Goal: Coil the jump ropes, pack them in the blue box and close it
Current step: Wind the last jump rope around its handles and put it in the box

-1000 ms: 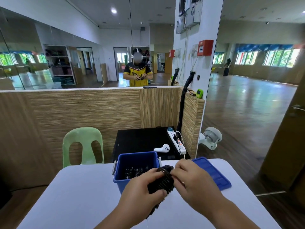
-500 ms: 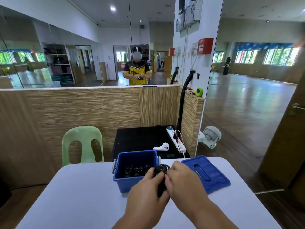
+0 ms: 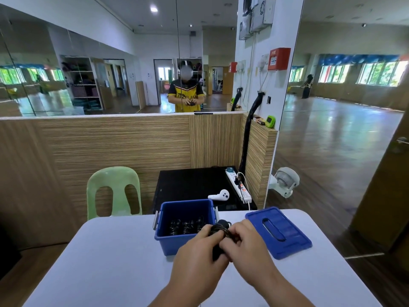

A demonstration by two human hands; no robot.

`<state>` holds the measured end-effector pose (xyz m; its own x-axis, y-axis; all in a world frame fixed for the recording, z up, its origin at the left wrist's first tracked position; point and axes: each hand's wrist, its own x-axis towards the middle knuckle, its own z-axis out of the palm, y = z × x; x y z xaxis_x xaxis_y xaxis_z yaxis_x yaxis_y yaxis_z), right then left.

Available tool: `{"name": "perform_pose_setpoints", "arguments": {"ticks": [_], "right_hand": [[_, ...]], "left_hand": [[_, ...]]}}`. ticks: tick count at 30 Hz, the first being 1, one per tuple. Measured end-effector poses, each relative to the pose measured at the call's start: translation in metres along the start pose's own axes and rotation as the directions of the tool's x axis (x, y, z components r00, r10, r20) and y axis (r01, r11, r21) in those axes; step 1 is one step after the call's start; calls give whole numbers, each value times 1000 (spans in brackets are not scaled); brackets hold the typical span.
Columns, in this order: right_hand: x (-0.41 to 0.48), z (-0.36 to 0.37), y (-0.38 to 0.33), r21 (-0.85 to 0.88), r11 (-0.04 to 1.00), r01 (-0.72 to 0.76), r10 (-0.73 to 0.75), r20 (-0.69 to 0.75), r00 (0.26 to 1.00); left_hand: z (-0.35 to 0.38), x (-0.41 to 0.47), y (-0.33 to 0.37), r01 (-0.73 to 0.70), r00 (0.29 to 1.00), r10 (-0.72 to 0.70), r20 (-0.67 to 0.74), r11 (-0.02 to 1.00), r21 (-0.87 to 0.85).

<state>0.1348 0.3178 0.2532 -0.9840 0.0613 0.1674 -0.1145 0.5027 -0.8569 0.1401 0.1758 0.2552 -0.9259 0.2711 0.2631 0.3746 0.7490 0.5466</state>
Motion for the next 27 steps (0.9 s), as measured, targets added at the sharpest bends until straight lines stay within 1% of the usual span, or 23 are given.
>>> {"name": "perform_pose_setpoints", "arguments": {"ticks": [2,7,11,12,14,17,20,23,24,27], "right_hand": [[2,-6,0,-71,997,35,-32,40,999],[9,-20,-7,-184,972,147,-143,37,989],[8,-23,-11,-263,933,245,-238,56,970],[9,-22,-12,-314,914,259,-250,69,966],[11,-22,-13,-440,847,300,-287,98,953],[14,-21,-19,-617,717,325,-290,159,944],[17,-18,-29,-720,623,304,-209,221,952],[21,-18,-35,-801,511,314,-194,248,949],[22,-19,-34,-798,512,319,-221,237,946],[21,-21,-29,-725,602,334,-324,161,932]], "left_hand": [[0,0,0,-8,1000,8,5,999,-32],[-2,2,4,3,1000,-5,-23,998,-70],[-4,4,7,13,999,-16,-50,999,-45],[-5,4,8,20,998,-22,-61,999,-34],[-5,4,11,44,996,-45,-78,999,-13],[-4,4,13,71,994,-70,-85,997,11],[-2,3,14,86,993,-85,-82,996,12],[0,4,14,94,991,-94,-97,996,-7],[0,4,14,97,990,-98,-104,995,-17],[1,4,15,90,989,-92,-115,996,-25]]}}
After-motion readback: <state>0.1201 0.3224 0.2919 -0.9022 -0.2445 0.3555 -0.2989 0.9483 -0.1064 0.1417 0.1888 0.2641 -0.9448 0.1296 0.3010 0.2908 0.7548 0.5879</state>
